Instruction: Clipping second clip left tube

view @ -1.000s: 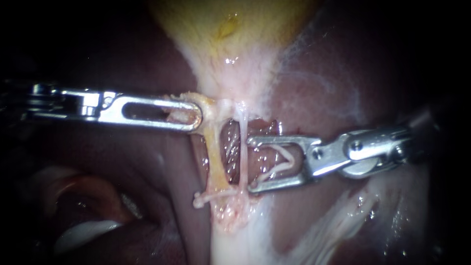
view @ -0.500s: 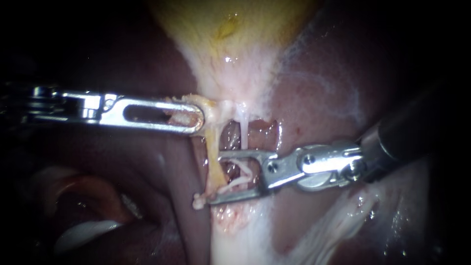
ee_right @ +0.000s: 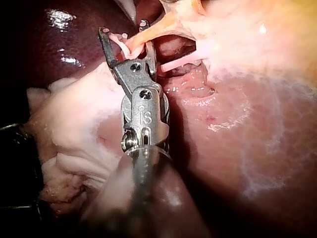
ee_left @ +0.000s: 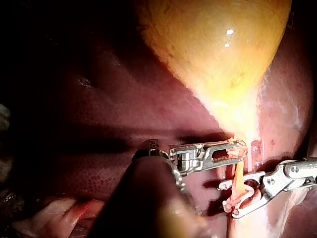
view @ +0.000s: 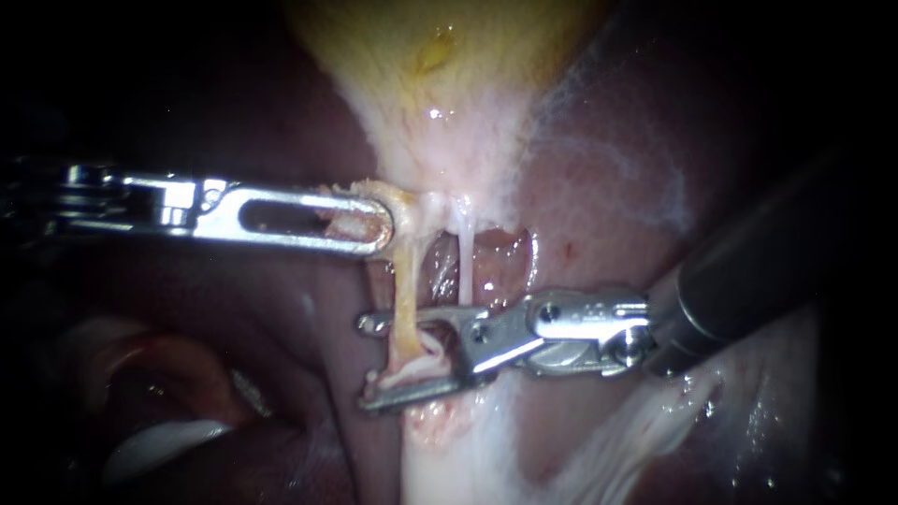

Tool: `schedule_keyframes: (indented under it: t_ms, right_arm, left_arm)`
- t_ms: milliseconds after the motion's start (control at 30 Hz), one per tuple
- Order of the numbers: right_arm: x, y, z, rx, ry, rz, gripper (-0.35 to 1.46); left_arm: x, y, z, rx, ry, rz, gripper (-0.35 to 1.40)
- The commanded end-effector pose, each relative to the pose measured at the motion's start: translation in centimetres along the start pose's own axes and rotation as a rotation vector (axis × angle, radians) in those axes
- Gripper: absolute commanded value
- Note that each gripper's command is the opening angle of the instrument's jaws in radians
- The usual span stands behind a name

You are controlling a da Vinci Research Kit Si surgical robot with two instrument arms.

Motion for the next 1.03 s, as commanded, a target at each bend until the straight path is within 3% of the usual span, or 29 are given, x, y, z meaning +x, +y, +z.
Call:
schedule_keyframes:
  t_ms: [33,167,300,467,567,1033]
  right_arm:
    - [0.01,0.00,-0.01,-0.001,0.012,0.027,0.41]
    - [0.01,-0.02,-0.07,0.001,0.022,0.104,0.25]
    - [-0.01,-0.02,-0.14,0.007,0.022,0.186,-0.35]
    - [-0.05,0.03,-0.19,-0.027,0.021,0.228,-0.35]
    - [-0.08,0.02,-0.22,-0.032,-0.030,0.228,-0.35]
    - [-0.09,0.01,-0.23,-0.028,-0.031,0.227,-0.35]
  left_arm:
    - [0.00,0.00,0.00,0.000,0.000,0.000,-0.35]
    - [0.00,0.00,0.00,0.000,0.000,0.000,-0.35]
    - [0.00,0.01,0.00,0.000,0.000,0.000,-0.35]
    - [-0.01,0.02,0.00,0.000,0.001,0.001,-0.35]
    - [-0.01,0.03,0.00,0.001,0.001,0.001,-0.35]
    - [-0.01,0.04,0.00,0.001,0.001,0.002,-0.35]
